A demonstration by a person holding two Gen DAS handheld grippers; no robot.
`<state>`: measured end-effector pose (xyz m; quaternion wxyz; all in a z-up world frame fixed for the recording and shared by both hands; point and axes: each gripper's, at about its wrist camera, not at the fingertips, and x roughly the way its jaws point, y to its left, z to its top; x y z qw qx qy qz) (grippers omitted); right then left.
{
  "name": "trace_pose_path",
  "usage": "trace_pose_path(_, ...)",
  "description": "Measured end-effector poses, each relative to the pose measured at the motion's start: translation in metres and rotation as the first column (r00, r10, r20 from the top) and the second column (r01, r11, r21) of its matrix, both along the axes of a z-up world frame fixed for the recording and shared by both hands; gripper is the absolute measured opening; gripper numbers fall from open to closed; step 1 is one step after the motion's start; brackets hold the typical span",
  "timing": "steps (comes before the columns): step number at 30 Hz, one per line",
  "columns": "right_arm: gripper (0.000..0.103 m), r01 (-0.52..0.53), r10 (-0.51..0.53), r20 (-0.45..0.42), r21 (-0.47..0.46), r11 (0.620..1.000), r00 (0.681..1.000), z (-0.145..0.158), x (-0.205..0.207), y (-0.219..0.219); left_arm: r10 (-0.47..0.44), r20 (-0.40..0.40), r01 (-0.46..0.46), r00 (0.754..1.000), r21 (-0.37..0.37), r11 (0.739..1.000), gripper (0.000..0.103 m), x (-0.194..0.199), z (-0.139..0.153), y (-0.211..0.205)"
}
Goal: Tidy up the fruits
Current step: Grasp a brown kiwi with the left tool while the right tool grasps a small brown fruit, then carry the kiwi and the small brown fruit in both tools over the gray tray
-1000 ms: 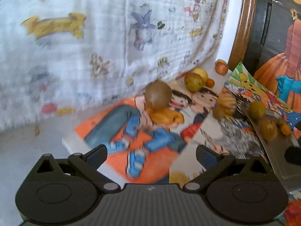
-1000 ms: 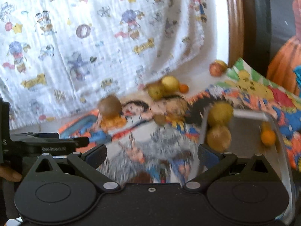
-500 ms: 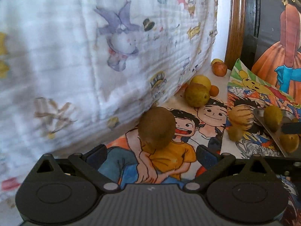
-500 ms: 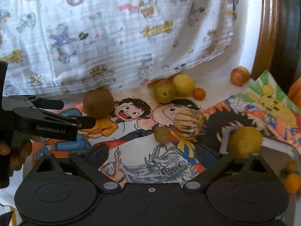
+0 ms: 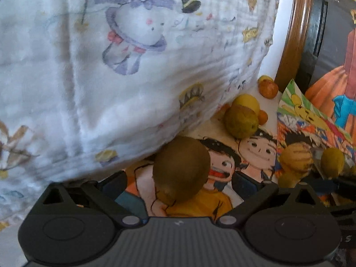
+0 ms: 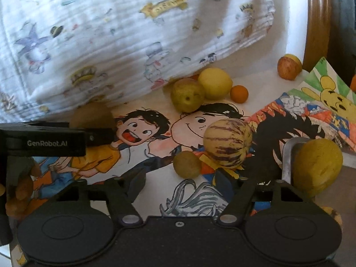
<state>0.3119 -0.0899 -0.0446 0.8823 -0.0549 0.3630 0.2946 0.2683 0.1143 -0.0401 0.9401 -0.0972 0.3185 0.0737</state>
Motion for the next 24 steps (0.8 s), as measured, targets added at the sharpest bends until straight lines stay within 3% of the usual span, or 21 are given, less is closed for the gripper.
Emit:
trace_pose_path(8, 0.050, 0.003, -0.004, 0.026, 0.033, 0.999, 1.000, -0.003, 0.002, 0.002, 0.012, 0.006, -0.012, 1.000, 0.043, 0.999, 0.087, 0.008, -0.001, -0.007)
trace_pose_path(16, 0.044, 0.016, -0.019, 0.038, 0.056, 0.998, 0.999, -0.005, 0.001, 0.001, 0.000, -0.011, 0.001, 1.000, 0.089, 0.996, 0.068, 0.009, -0.002, -0.015)
trace_pose_path(24, 0.031, 0.039, -0.043, 0.038, 0.091, 0.995, 0.998, -0.008, 0.003, -0.003, 0.014, -0.020, -0.011, 1.000, 0.121, 0.993, 0.059, 0.010, -0.002, -0.017)
